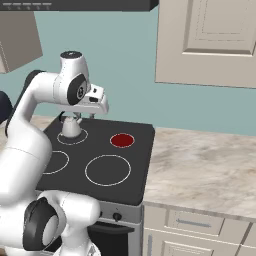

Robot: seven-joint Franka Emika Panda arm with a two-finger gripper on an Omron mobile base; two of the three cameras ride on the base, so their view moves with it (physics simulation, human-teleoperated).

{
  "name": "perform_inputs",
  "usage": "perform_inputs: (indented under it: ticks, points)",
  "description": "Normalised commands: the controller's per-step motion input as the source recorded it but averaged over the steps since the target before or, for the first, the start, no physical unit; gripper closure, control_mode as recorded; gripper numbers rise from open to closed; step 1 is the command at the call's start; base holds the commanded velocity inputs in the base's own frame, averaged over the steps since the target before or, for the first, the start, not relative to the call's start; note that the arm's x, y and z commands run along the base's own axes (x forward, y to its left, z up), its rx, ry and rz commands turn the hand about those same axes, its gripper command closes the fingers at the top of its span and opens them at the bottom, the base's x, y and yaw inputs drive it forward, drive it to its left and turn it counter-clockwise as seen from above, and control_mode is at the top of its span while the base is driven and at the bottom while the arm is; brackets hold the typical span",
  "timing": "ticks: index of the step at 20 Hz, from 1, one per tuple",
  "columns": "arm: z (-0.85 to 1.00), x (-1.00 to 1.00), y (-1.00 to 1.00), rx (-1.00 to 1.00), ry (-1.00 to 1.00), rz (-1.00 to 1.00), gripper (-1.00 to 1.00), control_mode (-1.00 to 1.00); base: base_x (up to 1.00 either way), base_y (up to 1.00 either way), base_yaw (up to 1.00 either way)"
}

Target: Turn off the rear right burner of the stove.

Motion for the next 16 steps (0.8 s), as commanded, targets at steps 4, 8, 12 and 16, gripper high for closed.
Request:
perform_inputs:
  ticks: [4, 8, 12, 16]
  points:
    - [0.00, -0.09, 0.00, -0.01, 0.00, 0.00, -1.00, -1.00, 0.00, 0.00, 0.00]
    - [-0.06, -0.58, 0.03, -0.09, -0.03, 0.07, -1.00, -1.00, 0.00, 0.00, 0.00]
    - [-0.07, -0.55, 0.16, -0.05, -0.02, 0.13, -1.00, -1.00, 0.00, 0.00, 0.00]
    - [-0.04, -0.40, 0.20, -0.01, 0.00, 0.13, -1.00, -1.00, 0.00, 0.00, 0.00]
